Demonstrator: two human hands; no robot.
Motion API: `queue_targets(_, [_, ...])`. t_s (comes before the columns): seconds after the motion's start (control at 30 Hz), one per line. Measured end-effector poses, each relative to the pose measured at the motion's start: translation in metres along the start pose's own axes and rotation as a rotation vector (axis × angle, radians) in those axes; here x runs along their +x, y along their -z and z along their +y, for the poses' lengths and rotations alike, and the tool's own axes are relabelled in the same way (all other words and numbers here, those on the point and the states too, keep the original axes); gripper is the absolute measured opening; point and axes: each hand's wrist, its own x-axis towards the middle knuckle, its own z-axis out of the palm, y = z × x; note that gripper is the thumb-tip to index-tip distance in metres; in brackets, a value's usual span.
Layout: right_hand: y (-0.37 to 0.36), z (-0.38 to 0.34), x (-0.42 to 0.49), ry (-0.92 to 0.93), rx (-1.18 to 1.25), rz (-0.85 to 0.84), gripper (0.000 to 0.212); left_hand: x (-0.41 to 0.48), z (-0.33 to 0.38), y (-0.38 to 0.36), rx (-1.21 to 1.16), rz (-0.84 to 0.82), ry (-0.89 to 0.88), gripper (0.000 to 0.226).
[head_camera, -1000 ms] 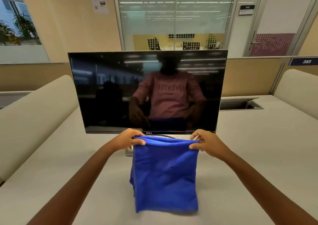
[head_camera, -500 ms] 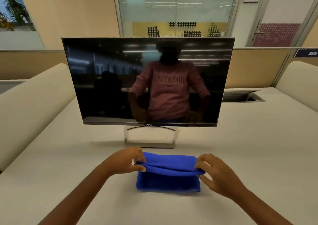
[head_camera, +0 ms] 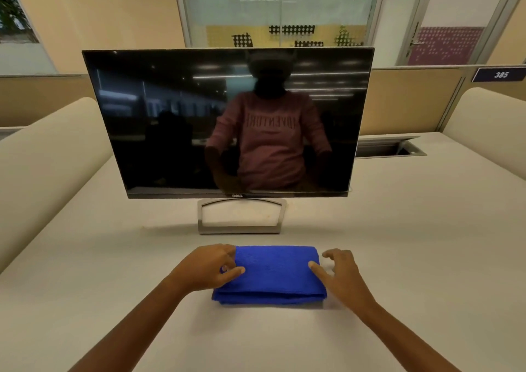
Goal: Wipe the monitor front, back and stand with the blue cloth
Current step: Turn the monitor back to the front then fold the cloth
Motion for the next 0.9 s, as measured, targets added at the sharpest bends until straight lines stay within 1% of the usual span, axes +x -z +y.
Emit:
queue_targets(0.03, [-0.002, -0.001, 0.002, -0.049, -0.067, -0.042, 0.053, 0.003, 0.005, 0.002, -0.012, 0.027, 0.002, 0.079])
queue_targets(0.07, [-0.004, -0.004, 0.003, -0.072, -0.141, -0.080, 0.059, 0.007, 0.009, 0.004, -0.022, 0.054, 0.005, 0.068])
queue_targets(0.13, [-0.007, -0.011, 0.005, -0.096, -0.192, -0.126, 0.058, 0.018, 0.018, 0.007, -0.047, 0.110, 0.022, 0.040])
queue_targets(0.17, [-0.009, -0.014, 0.006, -0.108, -0.178, -0.146, 0.055, 0.024, 0.022, 0.008, -0.074, 0.136, 0.029, 0.033])
queue_targets(0.2, [-0.010, -0.017, 0.008, -0.119, -0.146, -0.159, 0.052, 0.030, 0.026, 0.007, -0.102, 0.154, 0.038, 0.033])
queue_targets(0.27, [-0.008, -0.023, 0.011, -0.114, -0.030, -0.187, 0.044, 0.041, 0.033, 0.007, -0.139, 0.154, 0.066, 0.043])
queue_targets(0.33, [-0.001, -0.031, 0.012, -0.029, 0.085, -0.183, 0.036, 0.051, 0.039, 0.007, -0.215, 0.120, 0.112, 0.054])
queue_targets(0.4, [0.012, -0.041, 0.009, 0.082, 0.202, -0.135, 0.025, 0.060, 0.043, 0.010, -0.344, 0.071, 0.155, 0.061])
queue_targets(0.43, [0.019, -0.045, 0.008, 0.139, 0.254, -0.105, 0.021, 0.063, 0.045, 0.013, -0.393, 0.055, 0.159, 0.060])
queue_targets(0.5, [0.034, -0.051, 0.008, 0.251, 0.338, -0.034, 0.019, 0.069, 0.050, 0.017, -0.451, 0.067, 0.117, 0.049])
queue_targets(0.57, [0.048, -0.054, 0.009, 0.324, 0.422, 0.045, 0.017, 0.073, 0.056, 0.024, -0.548, 0.162, 0.046, 0.035])
queue_targets(0.63, [0.060, -0.053, 0.011, 0.347, 0.491, 0.129, 0.031, 0.076, 0.066, 0.030, -0.709, 0.268, -0.016, 0.023])
queue_targets(0.67, [0.065, -0.052, 0.012, 0.327, 0.525, 0.162, 0.040, 0.077, 0.072, 0.032, -0.783, 0.309, -0.037, 0.016])
queue_targets(0.73, [0.071, -0.046, 0.012, 0.217, 0.642, 0.163, 0.055, 0.081, 0.085, 0.035, -0.907, 0.365, -0.046, 0.008])
queue_targets(0.77, [0.073, -0.042, 0.011, 0.162, 0.734, 0.116, 0.058, 0.083, 0.092, 0.035, -0.973, 0.380, -0.042, 0.009])
queue_targets(0.83, [0.072, -0.029, 0.008, 0.101, 0.899, -0.036, 0.066, 0.088, 0.105, 0.035, -1.130, 0.388, -0.029, 0.011])
queue_targets(0.9, [0.069, -0.018, 0.003, 0.023, 0.970, -0.162, 0.075, 0.093, 0.118, 0.032, -1.284, 0.387, -0.004, 0.013])
